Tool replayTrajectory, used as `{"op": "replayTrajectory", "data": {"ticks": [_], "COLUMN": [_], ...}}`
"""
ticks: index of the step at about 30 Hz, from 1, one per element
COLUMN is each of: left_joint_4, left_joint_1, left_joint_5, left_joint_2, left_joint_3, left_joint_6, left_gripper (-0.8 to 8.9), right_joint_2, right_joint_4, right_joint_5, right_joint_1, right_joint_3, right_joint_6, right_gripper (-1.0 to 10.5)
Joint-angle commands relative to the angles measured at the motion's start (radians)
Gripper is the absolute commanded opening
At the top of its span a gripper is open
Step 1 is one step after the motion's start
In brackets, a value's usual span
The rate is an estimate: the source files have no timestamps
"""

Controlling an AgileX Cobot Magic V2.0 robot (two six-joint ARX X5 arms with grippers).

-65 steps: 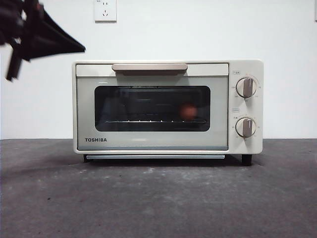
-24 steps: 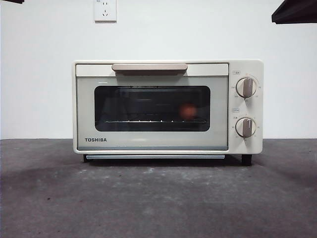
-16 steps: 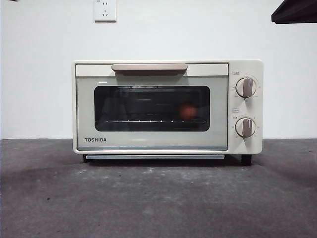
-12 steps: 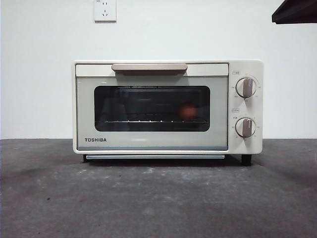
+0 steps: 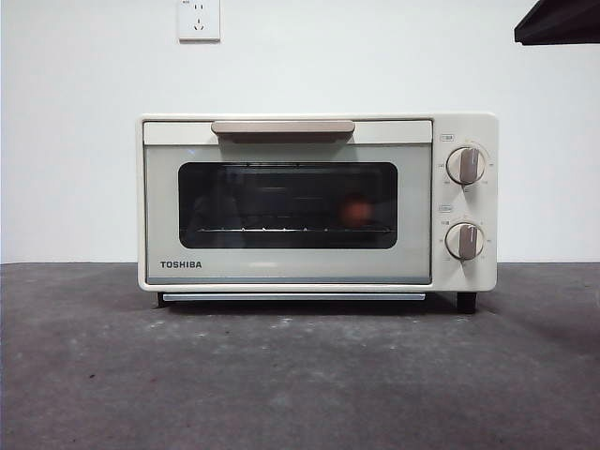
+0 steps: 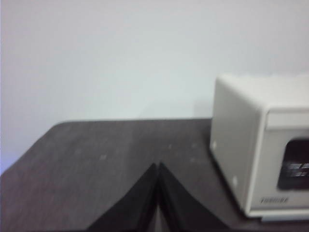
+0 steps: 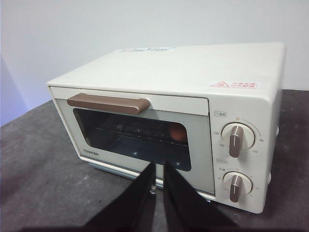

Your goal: Eggoven

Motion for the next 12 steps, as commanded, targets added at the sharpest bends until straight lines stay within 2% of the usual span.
{"op": "replayTrajectory", "data": {"ticks": [1, 12], "left_joint_4": [0.010, -0.097], "left_joint_1": [0.013, 0.026], "left_joint_5": [-0.003, -0.003], "left_joint_2": [-0.035, -0.120], "left_joint_3": [-0.061, -0.176], "left_joint_6": [0.001, -0.002], "left_gripper": [0.08, 0.08], "right_joint_2": [0.003, 0.003], "right_joint_4": [0.011, 0.010], "right_joint_5": [0.003, 0.003], "right_joint_1": [0.006, 0.006], "right_joint_3": [0.000, 0.000], "right_joint_6": [-0.011, -0.011], "right_gripper": [0.0, 0.0]}}
